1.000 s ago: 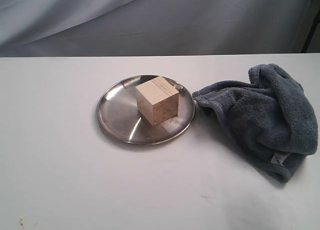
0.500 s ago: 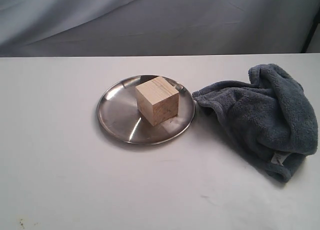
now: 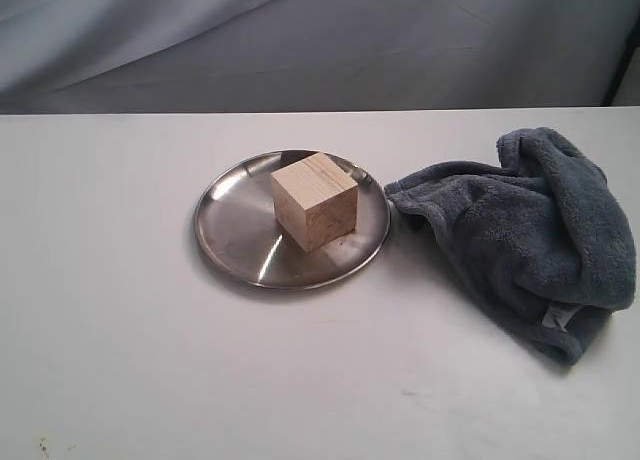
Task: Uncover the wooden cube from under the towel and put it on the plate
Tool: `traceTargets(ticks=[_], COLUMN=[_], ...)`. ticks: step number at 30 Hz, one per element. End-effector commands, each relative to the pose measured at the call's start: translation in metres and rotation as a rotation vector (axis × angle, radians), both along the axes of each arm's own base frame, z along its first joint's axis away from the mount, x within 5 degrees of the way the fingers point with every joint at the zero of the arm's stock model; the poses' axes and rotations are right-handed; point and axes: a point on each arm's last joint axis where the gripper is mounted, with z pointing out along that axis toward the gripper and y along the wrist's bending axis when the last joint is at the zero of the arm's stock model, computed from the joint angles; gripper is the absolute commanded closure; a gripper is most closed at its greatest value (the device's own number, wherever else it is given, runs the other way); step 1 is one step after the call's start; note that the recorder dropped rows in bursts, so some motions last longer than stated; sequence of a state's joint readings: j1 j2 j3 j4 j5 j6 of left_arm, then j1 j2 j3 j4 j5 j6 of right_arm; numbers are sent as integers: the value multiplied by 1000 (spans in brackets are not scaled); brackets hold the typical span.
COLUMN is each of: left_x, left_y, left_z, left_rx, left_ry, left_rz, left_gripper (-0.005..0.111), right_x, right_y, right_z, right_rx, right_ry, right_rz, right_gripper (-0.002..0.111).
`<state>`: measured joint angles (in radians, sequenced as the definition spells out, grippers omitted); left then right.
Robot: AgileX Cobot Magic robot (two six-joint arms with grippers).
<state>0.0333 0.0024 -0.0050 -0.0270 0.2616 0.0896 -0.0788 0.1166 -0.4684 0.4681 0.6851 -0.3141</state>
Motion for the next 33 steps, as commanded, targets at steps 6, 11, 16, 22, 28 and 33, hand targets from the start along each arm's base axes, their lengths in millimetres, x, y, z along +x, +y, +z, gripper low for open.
traceTargets(ticks=[6,11,16,22,28,33], left_x=[0,0,0,0,0,0], left_y=[0,0,0,0,0,0], left_z=[-1,-1,-1,-1,-1,-1], left_rx=[-7,-7,-7,-7,-7,-7], left_ry=[0,0,0,0,0,0], left_rz=[1,1,1,1,1,1], left_gripper=[107,107,107,107,107,107], right_x=[-20,-10,11,26,27,26], right_y=[-28,-29,-28,-28,-29,-28], right_z=[-4,-2,-30,-85,-107,-110], right_rx=[-426,-300,-252,-271,-256,-188], right_ry=[-74,-243,-423,-317,-108,-69], right_rz=[-267,-311,-302,-280,-270,-265], right_gripper=[108,108,108,108,108,108])
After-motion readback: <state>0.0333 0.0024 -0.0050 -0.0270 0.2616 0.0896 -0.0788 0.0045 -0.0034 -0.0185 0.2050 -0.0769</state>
